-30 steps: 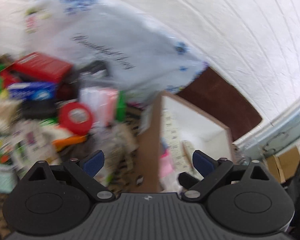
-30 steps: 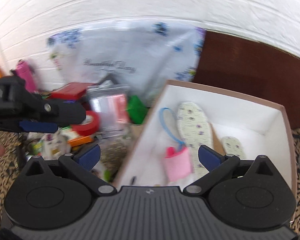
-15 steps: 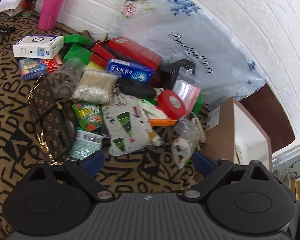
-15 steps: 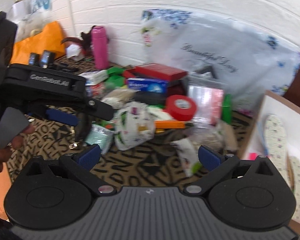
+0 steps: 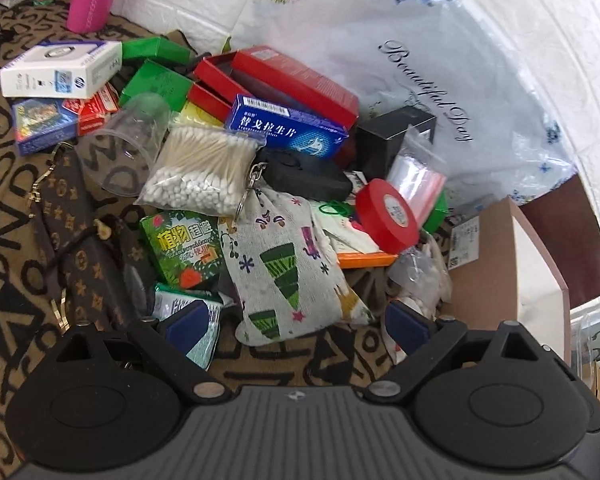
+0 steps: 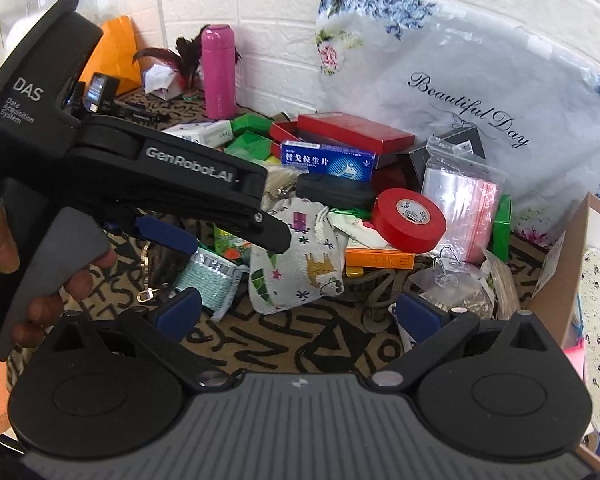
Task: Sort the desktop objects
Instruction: 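Move both tools back to the pile toward the cloth drawstring bags, then grasp a printed cloth bag with the left tool while the right tool grasps another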
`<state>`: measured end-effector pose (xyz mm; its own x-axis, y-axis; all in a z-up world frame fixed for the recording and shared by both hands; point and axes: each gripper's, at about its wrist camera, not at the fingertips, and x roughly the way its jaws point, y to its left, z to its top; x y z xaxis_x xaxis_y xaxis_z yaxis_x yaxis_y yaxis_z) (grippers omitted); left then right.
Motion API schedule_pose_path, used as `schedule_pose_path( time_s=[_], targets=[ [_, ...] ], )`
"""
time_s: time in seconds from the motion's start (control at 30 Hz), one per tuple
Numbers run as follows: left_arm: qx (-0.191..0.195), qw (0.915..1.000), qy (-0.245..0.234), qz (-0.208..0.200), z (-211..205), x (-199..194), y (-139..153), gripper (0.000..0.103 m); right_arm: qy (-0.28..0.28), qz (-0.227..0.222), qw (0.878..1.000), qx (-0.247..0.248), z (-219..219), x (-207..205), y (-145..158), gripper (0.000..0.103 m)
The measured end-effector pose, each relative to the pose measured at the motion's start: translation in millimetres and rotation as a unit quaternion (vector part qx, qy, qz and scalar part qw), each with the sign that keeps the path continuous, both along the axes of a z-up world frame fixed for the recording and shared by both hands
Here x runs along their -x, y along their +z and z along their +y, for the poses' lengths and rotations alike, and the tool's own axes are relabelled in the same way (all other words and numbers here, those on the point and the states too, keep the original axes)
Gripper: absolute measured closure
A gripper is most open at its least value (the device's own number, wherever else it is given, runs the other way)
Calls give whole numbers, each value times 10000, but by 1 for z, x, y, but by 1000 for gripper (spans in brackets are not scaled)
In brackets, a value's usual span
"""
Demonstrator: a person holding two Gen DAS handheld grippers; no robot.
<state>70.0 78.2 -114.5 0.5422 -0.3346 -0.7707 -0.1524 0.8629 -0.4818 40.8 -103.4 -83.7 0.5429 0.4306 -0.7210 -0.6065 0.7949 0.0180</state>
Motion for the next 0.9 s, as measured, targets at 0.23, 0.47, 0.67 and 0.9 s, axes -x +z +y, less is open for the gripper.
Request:
schedule_pose_path(
  time_s=[0.23,0.47,0.67,0.9],
  targets=[
    [36,9998,66,198,2,-28,-20,5,173,208,9996,99,17,-28,-19,6],
    [-6,9993,141,342,5,-50,-38,6,349,529,9979,101,32,-60,-42,20],
    [-237,9996,-56,158,1,-66,-40,7,337,850,9956,-211,31,-79,-56,21],
    [-857,9949,-536,4,-16,-71,-39,8,308,1108,9929,-303,30,-78,-63,37]
  ],
)
